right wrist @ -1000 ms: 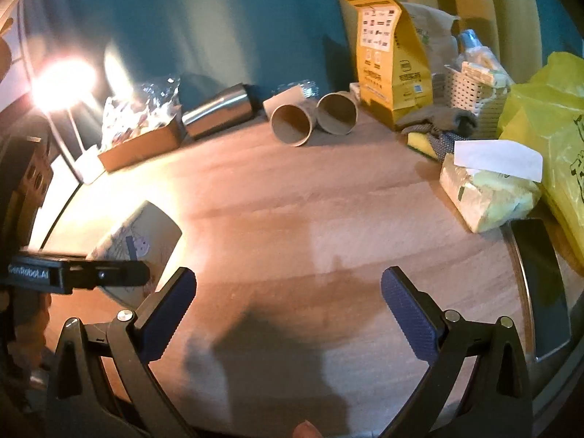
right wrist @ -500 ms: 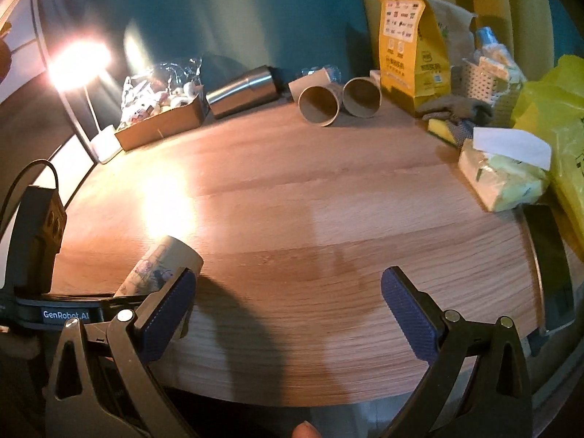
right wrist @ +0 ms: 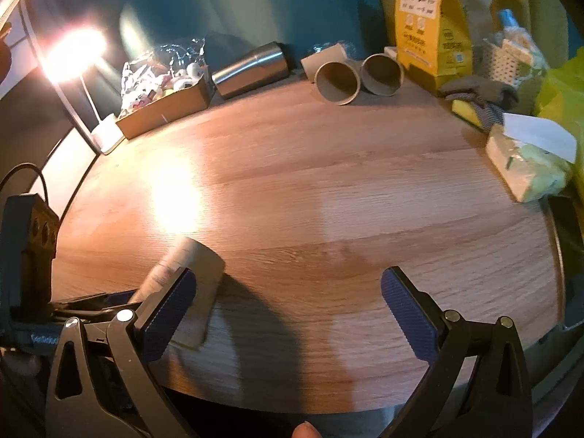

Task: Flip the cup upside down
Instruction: 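Lift the cup with the left gripper and carry it toward the right gripper, then grasp the cup with the right gripper while the left gripper releases it, then rotate the cup with the right gripper and set it rim-down on the table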

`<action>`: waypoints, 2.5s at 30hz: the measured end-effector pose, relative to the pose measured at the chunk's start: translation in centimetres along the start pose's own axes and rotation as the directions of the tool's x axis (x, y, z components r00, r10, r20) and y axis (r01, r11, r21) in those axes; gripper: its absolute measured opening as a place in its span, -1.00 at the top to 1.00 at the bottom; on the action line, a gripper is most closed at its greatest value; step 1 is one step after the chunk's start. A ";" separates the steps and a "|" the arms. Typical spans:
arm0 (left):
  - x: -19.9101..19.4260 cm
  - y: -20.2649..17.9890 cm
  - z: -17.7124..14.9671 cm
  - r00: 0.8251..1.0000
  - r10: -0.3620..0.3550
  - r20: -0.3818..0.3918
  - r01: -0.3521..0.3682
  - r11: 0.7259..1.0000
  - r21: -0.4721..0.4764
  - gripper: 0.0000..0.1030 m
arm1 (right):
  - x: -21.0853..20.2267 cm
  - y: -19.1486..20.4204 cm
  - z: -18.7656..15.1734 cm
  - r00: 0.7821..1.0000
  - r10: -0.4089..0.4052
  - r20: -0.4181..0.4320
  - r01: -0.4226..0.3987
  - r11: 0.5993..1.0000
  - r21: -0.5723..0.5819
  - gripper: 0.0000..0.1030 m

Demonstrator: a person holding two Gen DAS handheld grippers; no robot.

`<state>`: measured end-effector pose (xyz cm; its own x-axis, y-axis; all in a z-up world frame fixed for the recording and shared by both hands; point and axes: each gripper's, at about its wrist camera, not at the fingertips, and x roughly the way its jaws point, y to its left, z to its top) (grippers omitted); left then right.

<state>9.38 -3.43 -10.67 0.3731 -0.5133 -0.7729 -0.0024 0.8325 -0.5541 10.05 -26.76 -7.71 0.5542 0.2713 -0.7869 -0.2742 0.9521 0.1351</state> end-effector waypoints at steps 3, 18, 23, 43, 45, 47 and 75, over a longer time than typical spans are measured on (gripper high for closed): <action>-1.3 0.3 -0.1 1.000 0.004 0.031 -0.005 1.000 0.019 -0.72 | 0.5 0.8 0.6 0.999 0.045 -0.027 -0.044 0.999 0.007 -0.99; -5.9 4.8 -1.0 0.990 0.053 0.134 -0.059 0.997 0.041 -0.72 | 8.4 6.5 3.8 0.931 0.145 -0.336 -0.173 0.984 -0.053 -0.77; -6.8 5.6 -1.1 0.982 0.092 0.164 -0.104 0.993 0.062 -0.72 | 9.8 7.2 4.2 0.915 0.121 -0.385 -0.166 0.982 -0.087 -0.35; -5.5 4.6 -0.6 0.990 0.022 0.137 -0.038 0.993 0.112 -0.72 | 5.1 3.2 3.0 0.952 0.089 -0.292 -0.042 0.986 0.163 -0.26; -5.5 4.4 -0.6 0.991 0.007 0.132 -0.024 0.992 0.127 -0.72 | 4.6 3.3 2.4 0.951 0.103 -0.292 -0.033 0.971 0.235 -0.37; -5.5 4.3 -0.6 0.992 -0.003 0.128 -0.015 0.990 0.140 -0.72 | 4.3 3.2 1.5 0.948 0.110 -0.299 -0.018 0.955 0.296 -0.44; -6.5 6.2 -0.5 0.990 -0.015 0.139 -0.004 0.991 0.137 -0.72 | 2.5 7.6 2.5 0.991 -0.070 -0.111 0.077 0.995 0.060 -0.24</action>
<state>6.51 4.94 -9.27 0.4983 -0.4919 -0.7139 0.1233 0.8553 -0.5033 11.29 -18.54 -7.18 0.4815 0.1866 -0.8563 -0.1828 0.9770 0.1100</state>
